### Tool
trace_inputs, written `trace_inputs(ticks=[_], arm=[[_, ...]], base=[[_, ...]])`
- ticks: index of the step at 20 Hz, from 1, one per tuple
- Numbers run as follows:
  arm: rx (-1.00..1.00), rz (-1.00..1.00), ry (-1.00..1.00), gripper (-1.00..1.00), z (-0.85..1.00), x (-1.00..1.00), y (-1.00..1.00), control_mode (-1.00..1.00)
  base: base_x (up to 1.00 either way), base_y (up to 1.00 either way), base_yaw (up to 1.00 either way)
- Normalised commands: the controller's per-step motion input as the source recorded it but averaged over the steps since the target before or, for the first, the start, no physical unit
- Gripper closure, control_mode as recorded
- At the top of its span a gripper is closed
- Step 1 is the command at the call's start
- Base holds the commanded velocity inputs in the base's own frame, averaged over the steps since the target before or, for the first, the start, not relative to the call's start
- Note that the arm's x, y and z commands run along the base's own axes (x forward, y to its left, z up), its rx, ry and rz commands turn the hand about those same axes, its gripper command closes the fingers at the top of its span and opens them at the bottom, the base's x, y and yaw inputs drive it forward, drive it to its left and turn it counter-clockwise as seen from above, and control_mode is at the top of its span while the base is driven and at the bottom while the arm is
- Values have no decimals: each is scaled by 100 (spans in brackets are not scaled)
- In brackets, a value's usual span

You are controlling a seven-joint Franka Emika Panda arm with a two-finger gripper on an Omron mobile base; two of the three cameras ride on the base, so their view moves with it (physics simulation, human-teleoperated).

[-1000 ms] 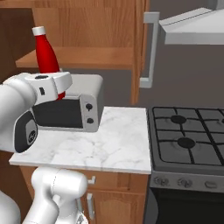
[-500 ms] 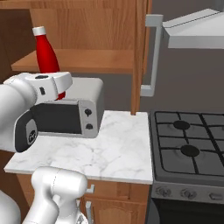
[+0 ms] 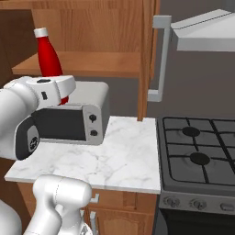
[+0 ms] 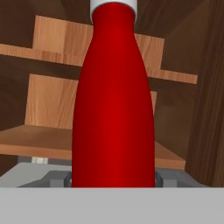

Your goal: Pick the water bottle, can from the counter and place them in the open cabinet.

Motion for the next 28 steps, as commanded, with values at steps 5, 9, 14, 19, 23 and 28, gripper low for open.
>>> trace_inputs(ticks=[5,9,14,19,23,28], arm=[[0,0,0,100,0,0,0,100],[0,0,0,100,0,0,0,100],[0,0,0,100,0,0,0,100],[3,2,0,100,0,1,2,-100],[7,2,-2,100,0,0,0,-100],[10,3,-13,100,0,0,0,-100]], base=[[23,10,2],[9,1,3],[5,3,3],[0,0,0],[0,0,0],[0,0,0]])
